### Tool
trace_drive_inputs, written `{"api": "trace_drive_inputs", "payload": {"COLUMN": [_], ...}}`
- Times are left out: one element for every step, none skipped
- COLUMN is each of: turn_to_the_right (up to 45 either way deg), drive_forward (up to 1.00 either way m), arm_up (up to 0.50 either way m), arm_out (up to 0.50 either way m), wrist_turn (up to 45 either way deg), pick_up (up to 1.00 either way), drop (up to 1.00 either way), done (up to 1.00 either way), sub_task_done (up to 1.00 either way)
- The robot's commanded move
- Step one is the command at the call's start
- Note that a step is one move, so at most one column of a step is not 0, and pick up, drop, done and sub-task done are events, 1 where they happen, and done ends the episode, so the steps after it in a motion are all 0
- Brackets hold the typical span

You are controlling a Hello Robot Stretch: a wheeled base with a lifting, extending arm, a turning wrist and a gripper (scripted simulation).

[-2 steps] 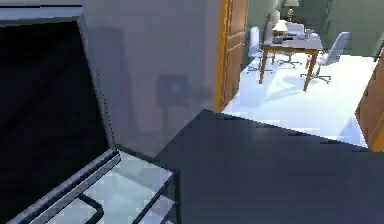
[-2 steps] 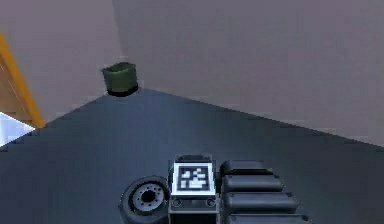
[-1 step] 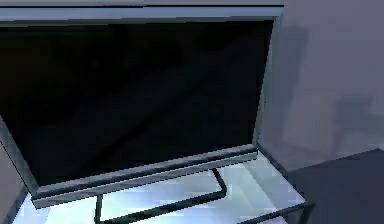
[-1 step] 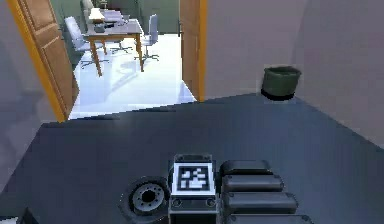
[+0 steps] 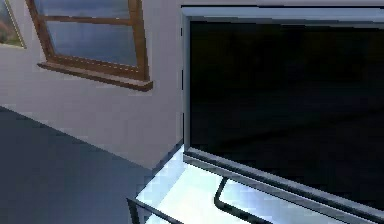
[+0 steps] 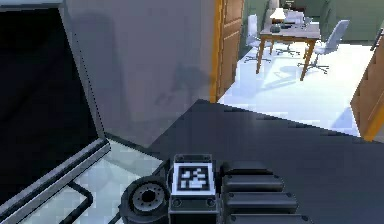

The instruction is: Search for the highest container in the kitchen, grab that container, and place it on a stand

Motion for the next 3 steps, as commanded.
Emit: {"api": "trace_drive_inputs", "payload": {"turn_to_the_right": [-18.0,45.0,45.0], "drive_forward": [0.00,0.00,0.00], "arm_up": [0.00,0.00,0.00], "arm_out": [0.00,0.00,0.00], "wrist_turn": [0.0,0.0,0.0], "pick_up": [0.00,0.00,0.00], "drop": [0.00,0.00,0.00], "done": [0.00,0.00,0.00], "sub_task_done": [0.00,0.00,0.00]}}
